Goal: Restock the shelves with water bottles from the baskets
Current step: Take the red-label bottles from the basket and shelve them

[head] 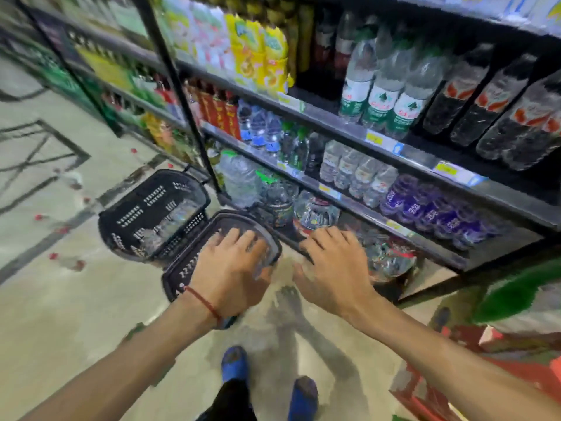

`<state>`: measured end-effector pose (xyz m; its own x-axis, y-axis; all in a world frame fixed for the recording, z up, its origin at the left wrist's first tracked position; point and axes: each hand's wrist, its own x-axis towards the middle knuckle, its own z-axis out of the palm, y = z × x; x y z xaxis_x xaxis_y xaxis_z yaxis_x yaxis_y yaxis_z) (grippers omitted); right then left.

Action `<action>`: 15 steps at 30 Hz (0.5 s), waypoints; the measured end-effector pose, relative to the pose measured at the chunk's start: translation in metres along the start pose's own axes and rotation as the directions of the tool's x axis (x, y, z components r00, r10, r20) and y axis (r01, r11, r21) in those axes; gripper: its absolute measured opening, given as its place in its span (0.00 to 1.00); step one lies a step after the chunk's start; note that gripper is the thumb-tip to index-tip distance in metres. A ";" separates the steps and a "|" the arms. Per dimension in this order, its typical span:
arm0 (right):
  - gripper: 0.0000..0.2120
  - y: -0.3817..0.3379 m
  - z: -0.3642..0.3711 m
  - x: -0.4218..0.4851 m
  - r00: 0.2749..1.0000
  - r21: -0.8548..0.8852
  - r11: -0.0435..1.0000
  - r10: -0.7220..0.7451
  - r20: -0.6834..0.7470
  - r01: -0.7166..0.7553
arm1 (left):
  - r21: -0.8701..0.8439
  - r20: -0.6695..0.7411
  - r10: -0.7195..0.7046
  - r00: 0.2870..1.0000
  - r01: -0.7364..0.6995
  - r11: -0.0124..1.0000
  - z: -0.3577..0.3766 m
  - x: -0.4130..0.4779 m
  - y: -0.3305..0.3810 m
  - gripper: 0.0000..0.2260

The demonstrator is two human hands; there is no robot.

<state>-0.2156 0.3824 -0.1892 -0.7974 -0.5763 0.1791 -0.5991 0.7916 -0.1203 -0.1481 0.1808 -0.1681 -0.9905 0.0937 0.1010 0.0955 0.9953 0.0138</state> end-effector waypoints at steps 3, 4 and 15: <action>0.18 -0.051 0.013 0.006 0.990 -0.009 0.991 -0.130 0.061 0.131 | -0.011 -0.034 -0.099 0.994 0.099 0.995 0.004 -0.052 -0.036 0.15; 0.18 -0.070 0.019 0.008 0.984 -0.001 0.987 -0.162 0.074 0.163 | -0.019 -0.045 -0.122 0.992 0.121 0.992 0.005 -0.068 -0.049 0.14; 0.14 -0.311 0.081 0.045 0.982 0.116 0.975 -0.190 0.003 0.189 | -0.037 0.026 -0.292 0.956 0.293 0.955 0.010 -0.241 -0.246 0.18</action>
<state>-0.0711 0.0943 -0.2232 -0.6689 -0.7171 0.1960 -0.7432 0.6396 -0.1964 0.0657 -0.0861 -0.2057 -0.9775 -0.2003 0.0663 -0.1949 0.9776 0.0799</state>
